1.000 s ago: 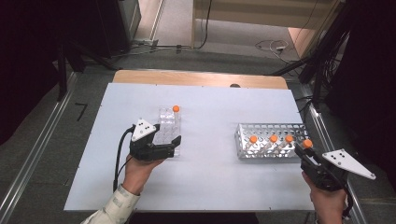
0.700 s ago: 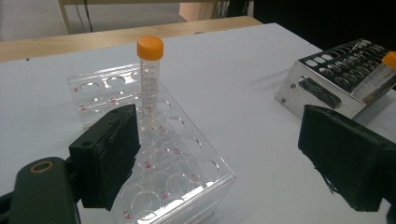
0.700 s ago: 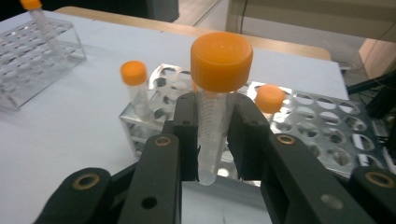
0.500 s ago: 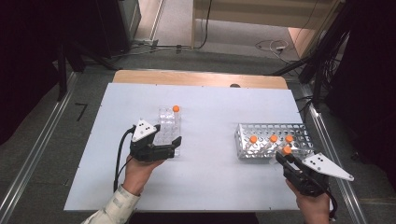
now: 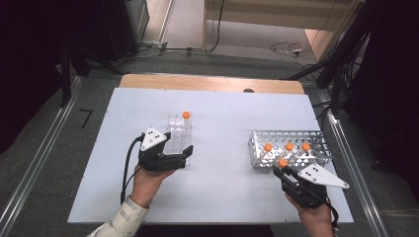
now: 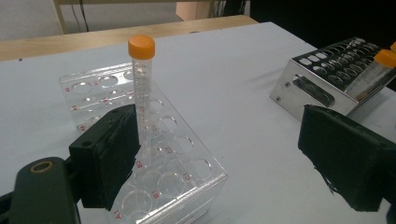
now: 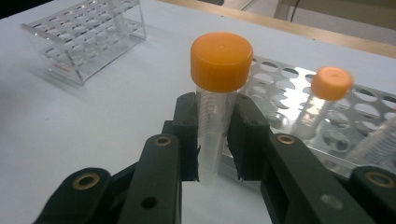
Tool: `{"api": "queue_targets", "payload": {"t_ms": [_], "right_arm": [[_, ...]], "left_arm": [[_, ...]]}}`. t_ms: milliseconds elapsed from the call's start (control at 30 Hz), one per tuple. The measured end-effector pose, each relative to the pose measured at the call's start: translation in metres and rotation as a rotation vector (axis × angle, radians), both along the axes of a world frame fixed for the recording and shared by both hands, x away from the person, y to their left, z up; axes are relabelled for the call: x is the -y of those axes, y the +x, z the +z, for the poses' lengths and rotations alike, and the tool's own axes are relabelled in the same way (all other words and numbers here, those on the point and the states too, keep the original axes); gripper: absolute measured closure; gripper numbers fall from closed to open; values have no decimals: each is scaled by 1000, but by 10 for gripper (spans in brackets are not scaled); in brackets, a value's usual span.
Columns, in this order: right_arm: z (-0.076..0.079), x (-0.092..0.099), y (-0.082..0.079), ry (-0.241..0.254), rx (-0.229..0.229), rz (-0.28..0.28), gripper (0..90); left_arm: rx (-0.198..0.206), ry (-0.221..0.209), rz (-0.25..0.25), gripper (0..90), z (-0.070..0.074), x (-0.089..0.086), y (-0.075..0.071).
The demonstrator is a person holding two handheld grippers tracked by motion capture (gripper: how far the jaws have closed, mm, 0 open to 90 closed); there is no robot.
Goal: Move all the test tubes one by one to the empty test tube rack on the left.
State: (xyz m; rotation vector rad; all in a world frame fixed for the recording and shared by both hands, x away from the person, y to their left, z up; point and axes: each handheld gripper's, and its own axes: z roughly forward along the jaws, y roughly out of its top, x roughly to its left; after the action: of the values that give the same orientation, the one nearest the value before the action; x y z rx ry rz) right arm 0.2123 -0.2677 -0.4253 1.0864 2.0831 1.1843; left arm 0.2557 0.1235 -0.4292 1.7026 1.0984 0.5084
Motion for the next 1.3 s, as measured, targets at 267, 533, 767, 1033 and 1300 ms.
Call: {"api": "queue_targets", "payload": {"t_ms": [267,533,767,1033,1300], "right_arm": [[-9,-25,7,-6,-10,59,719],[-12,-55,14,-26,-17,119,719],[-13,-74,20,-35,-18,157,719],[-18,-100,30,-37,-40,195,720],[-22,-120,36,-48,-48,225,720]], "left_arm": [[-4,3,-17,131,-1,3,0],[-6,-10,-49,137,0,10,-3],[8,-14,-85,149,5,20,-7],[11,-14,-150,195,7,37,-12],[10,-25,-216,292,8,53,-12]]}}
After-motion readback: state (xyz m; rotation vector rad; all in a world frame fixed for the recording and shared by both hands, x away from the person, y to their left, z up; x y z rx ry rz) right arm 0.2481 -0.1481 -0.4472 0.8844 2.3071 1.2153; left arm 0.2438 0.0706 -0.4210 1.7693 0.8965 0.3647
